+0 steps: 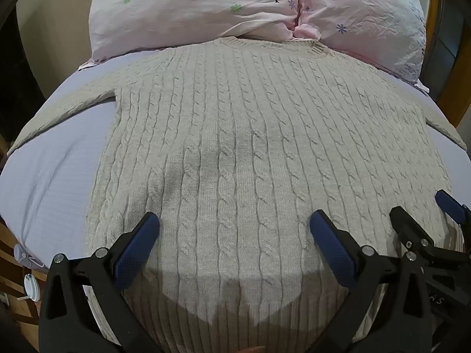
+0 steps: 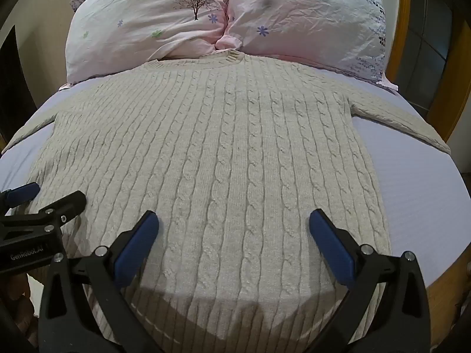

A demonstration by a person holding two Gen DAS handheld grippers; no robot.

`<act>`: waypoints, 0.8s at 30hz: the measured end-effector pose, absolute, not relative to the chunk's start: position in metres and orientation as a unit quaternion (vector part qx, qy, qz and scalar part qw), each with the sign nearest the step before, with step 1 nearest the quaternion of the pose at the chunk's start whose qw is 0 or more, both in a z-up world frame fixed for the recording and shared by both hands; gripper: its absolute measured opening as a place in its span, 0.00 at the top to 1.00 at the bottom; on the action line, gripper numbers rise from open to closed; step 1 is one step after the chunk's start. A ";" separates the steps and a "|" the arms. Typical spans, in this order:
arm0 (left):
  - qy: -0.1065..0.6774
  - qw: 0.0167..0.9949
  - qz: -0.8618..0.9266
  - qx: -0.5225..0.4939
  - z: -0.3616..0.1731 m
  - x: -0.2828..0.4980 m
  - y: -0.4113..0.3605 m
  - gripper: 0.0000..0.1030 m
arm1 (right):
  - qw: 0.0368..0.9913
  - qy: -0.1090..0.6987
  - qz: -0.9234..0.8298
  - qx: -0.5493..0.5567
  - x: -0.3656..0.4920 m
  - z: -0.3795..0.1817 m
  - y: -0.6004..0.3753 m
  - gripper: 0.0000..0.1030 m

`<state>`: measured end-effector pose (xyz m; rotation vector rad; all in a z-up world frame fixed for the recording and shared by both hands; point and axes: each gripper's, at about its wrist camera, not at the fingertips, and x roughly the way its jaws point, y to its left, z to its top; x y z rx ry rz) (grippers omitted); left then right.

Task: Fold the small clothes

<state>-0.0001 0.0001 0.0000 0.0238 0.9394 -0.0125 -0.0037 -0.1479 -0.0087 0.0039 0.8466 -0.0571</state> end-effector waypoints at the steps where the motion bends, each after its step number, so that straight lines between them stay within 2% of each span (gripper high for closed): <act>1: 0.454 0.891 -0.006 0.013 0.000 0.000 0.000 0.01 | 0.911 0.411 -0.027 0.004 -0.004 -0.009 -0.148 0.02; 24: 0.451 0.892 -0.005 0.013 0.000 0.000 -0.001 0.01 | 0.912 0.410 -0.027 0.003 -0.004 -0.009 -0.148 0.02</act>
